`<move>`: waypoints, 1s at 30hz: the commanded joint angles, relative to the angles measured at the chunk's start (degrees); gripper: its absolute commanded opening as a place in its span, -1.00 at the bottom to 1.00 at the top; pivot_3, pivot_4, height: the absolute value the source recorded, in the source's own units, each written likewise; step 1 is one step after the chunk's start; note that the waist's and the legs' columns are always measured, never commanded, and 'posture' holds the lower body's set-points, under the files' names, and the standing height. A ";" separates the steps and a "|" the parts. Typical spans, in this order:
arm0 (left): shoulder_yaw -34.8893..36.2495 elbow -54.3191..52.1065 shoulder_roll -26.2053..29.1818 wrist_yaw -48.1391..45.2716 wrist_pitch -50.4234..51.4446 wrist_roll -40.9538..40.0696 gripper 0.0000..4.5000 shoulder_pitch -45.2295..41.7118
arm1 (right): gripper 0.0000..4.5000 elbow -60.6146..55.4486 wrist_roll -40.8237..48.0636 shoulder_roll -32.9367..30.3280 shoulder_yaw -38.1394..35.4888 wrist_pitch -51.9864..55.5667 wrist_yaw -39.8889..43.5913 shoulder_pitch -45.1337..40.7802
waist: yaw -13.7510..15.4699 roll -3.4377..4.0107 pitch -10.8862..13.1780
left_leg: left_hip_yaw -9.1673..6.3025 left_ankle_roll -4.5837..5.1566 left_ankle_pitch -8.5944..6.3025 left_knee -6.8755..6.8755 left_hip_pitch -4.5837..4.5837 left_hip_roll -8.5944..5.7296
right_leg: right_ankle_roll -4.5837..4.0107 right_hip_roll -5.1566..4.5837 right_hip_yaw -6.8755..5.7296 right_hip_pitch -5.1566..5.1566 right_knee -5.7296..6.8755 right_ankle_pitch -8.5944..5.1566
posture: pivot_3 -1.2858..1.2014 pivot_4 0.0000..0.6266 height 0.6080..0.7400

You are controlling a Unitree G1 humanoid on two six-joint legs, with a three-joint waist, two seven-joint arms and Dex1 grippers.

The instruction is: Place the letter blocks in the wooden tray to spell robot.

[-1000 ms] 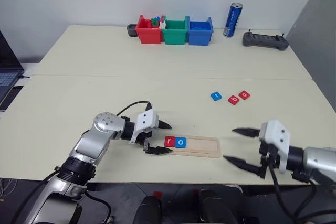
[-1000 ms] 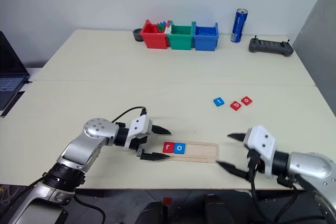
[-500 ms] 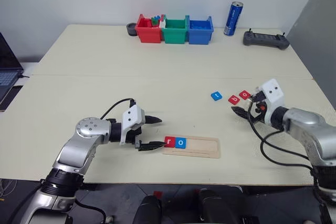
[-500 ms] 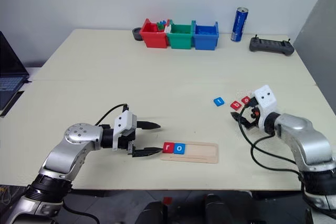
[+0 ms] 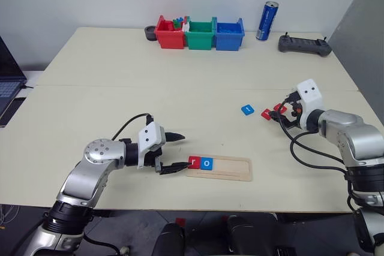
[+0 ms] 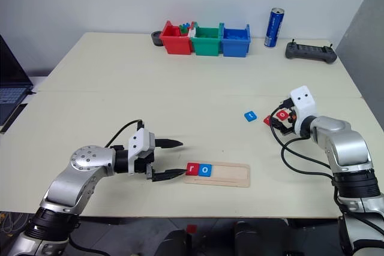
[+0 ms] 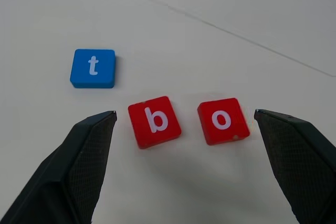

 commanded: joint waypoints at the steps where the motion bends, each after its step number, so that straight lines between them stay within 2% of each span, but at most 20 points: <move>1: 1.36 -2.32 -0.30 0.79 -0.40 -1.46 0.98 0.11 | 1.00 -1.04 -0.51 0.00 -2.78 -0.05 -0.95 -1.87 | 0.00 0.00 0.00 | 0.00 0.00 0.00 0.00 0.00 0.00 | 0.00 0.00 0.00 0.00 0.00 0.00 | 0.03 -0.52 1.00; 20: 0.30 -0.58 -0.88 0.67 -1.54 -0.49 0.98 -1.20 | 1.00 -7.45 0.95 0.75 -3.55 4.16 -0.50 2.58 | -0.08 0.00 0.00 | 0.00 0.00 0.00 0.00 0.00 0.00 | 0.00 0.00 0.01 0.00 0.00 0.00 | 0.03 -0.52 1.00; 30: 0.74 -0.81 -0.55 0.59 -1.41 -0.81 0.98 -1.21 | 1.00 -7.26 0.63 1.17 -3.39 3.78 -0.25 3.24 | -0.28 0.00 0.00 | 0.00 0.00 0.00 0.00 0.00 0.00 | 0.00 0.00 0.00 0.00 0.00 0.00 | 0.03 -0.52 1.00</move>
